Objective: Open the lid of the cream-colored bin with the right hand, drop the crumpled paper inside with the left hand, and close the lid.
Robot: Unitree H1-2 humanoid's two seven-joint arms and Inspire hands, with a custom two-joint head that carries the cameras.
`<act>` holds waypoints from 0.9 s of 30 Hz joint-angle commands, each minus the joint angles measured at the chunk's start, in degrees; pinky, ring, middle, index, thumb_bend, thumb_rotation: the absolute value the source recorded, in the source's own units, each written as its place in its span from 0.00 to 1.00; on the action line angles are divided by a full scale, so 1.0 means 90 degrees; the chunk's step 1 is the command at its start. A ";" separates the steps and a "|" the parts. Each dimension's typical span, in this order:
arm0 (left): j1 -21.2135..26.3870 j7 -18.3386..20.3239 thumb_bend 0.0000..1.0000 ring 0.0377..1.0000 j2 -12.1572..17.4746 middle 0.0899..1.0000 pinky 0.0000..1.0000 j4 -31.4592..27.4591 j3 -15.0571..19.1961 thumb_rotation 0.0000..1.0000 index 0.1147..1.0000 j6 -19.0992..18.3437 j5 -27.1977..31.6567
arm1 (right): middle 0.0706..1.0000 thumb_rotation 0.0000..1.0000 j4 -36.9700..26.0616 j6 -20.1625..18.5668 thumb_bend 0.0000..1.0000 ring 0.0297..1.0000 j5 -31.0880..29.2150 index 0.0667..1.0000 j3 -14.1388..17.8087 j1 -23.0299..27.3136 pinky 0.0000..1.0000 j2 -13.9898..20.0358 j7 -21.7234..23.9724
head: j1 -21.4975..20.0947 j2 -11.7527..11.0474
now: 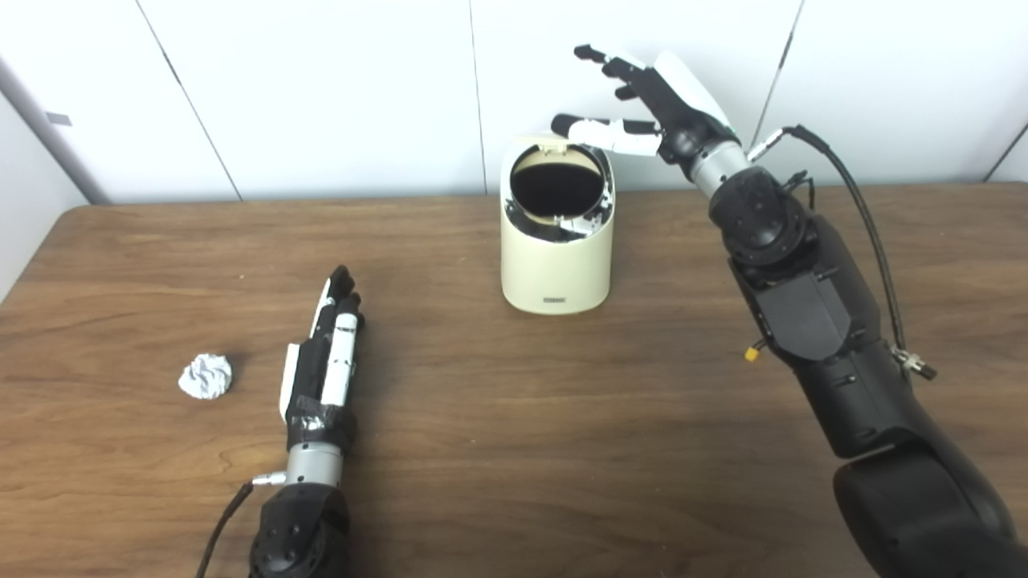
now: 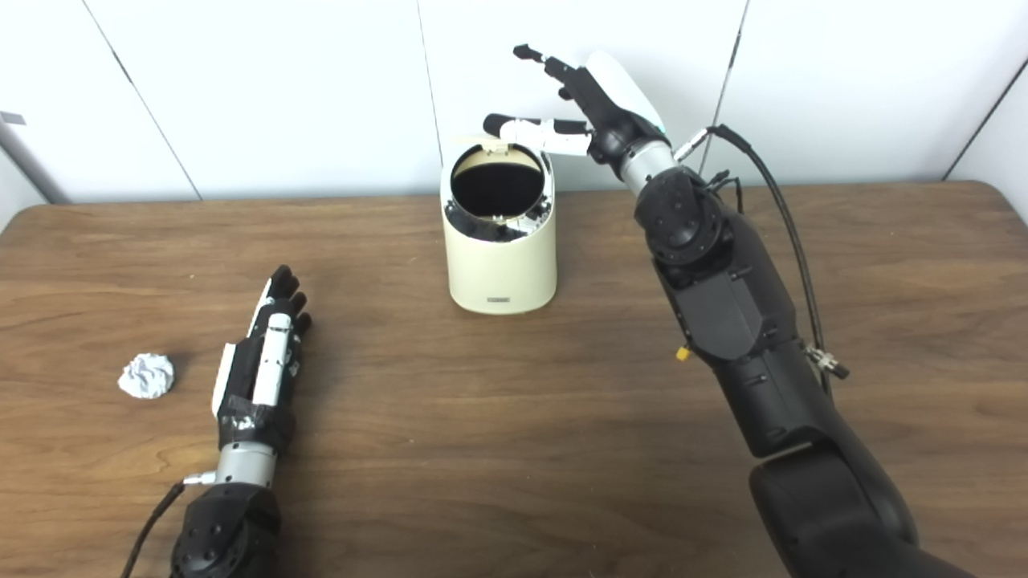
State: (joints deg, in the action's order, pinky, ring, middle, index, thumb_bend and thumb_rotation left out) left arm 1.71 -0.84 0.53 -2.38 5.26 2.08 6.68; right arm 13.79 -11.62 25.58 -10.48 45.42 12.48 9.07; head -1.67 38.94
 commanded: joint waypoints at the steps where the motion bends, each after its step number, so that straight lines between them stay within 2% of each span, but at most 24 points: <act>1: 0.0195 0.0014 0.38 1.00 0.0019 1.00 1.00 -0.0084 -0.0019 0.76 1.00 0.0079 -0.0031 | 0.93 0.64 -0.0139 0.0036 0.54 0.92 -0.0084 0.87 0.0091 0.0352 0.84 0.0093 -0.0023 | -0.0003 -0.0004; 5: 0.0222 0.0031 0.38 1.00 0.0020 1.00 1.00 -0.0018 -0.0015 0.74 1.00 0.0121 0.0004 | 0.92 0.67 -0.0143 0.0032 0.52 0.91 -0.0218 0.87 0.0198 0.0278 0.84 0.0195 -0.0020 | -0.0008 -0.0024; 10: 0.0229 0.0006 0.38 1.00 0.0015 1.00 1.00 -0.0015 -0.0032 0.73 1.00 0.0109 -0.0052 | 0.89 0.56 0.0084 0.0292 0.52 0.87 -0.0430 0.86 0.0404 0.0109 0.81 0.0387 -0.0120 | 0.0021 -0.0048; 15: 0.0245 0.0007 0.36 1.00 0.0032 1.00 1.00 0.0013 -0.0012 0.69 1.00 0.0152 -0.0029 | 0.86 0.58 -0.0107 0.0006 0.52 0.84 -0.0644 0.85 0.0680 -0.0210 0.78 0.0517 -0.0142 | -0.0014 -0.0052; 18: 0.0256 -0.0009 0.32 1.00 0.0048 1.00 1.00 0.0039 -0.0002 0.67 1.00 0.0161 -0.0059 | 0.86 0.62 -0.0169 0.0070 0.51 0.84 -0.0678 0.85 0.0736 -0.0418 0.77 0.0630 -0.0131 | -0.0014 -0.0064; 22: 0.0266 -0.0020 0.32 1.00 0.0074 1.00 1.00 0.0076 -0.0001 0.60 1.00 0.0179 -0.0102 | 0.88 0.69 -0.0270 0.0075 0.48 0.85 -0.0625 0.85 0.0715 -0.0678 0.76 0.0737 -0.0161 | -0.0047 -0.0067; 27: 0.0273 -0.0029 0.29 1.00 0.0090 1.00 1.00 0.0099 0.0015 0.53 1.00 0.0183 -0.0110 | 0.88 0.79 -0.0393 0.0359 0.42 0.85 -0.0921 0.85 0.0872 -0.1010 0.77 0.0759 -0.0179 | -0.0096 -0.0059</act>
State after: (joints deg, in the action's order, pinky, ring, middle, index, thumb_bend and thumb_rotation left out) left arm 2.59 -1.15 0.83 -1.27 5.33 2.26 6.17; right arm 12.16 -11.14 18.35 -3.64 34.72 18.41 8.63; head -2.46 38.32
